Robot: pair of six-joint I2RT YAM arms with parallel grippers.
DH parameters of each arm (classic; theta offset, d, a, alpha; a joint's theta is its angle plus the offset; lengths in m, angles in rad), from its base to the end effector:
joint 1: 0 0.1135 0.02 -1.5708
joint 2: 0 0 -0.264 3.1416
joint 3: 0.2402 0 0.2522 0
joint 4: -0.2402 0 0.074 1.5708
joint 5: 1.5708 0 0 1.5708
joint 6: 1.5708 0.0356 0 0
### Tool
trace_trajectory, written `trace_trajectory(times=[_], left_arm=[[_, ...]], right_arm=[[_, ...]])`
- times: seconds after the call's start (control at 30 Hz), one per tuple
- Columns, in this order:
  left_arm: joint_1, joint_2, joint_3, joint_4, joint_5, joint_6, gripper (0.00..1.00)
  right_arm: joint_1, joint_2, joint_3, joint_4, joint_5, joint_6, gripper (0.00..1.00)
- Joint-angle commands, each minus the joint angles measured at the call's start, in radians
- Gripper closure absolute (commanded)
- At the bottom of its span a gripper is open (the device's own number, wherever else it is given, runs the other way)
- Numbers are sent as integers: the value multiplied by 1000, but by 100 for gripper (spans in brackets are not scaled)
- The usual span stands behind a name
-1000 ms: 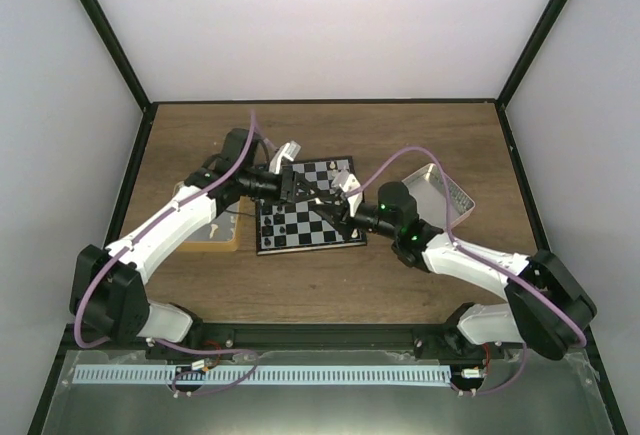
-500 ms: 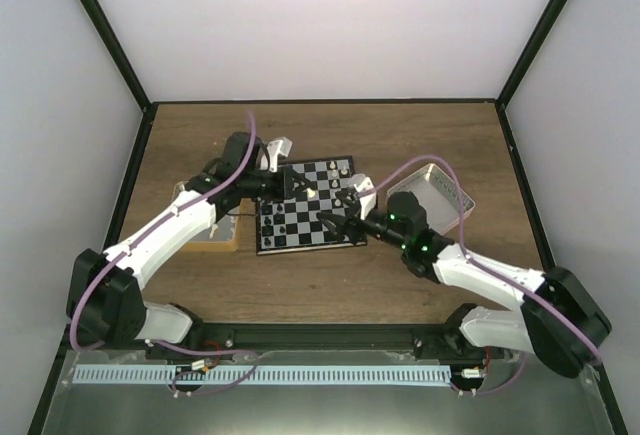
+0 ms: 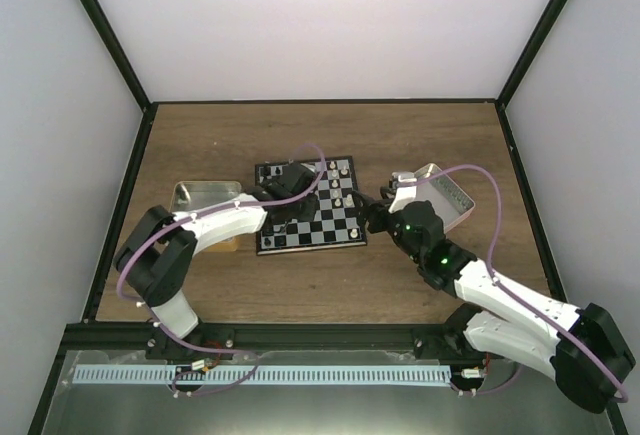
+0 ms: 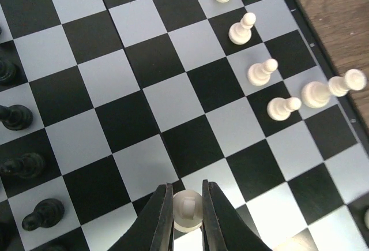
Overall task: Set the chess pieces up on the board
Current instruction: Place the chess piece on the chessboard.
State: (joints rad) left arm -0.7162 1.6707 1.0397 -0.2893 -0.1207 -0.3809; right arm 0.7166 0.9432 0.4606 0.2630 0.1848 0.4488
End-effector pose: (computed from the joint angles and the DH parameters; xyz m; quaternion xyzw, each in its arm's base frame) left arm 0.2636 -0.2237 0.1931 0.1388 0.9358 -0.1176 0.3020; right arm 0.1673 0.1371 0.2429 -0.0465 0.7778 0.2825 0.5596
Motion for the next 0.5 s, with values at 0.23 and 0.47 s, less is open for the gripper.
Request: trace_trajectory(times=[0.23, 0.47], left_arm=[[-28, 30, 10, 34, -76, 29, 59], [-13, 101, 138, -191, -38, -20, 57]], right_arm=[[-2, 28, 38, -88, 105, 65, 17], [-2, 47, 45, -98, 105, 75, 16]])
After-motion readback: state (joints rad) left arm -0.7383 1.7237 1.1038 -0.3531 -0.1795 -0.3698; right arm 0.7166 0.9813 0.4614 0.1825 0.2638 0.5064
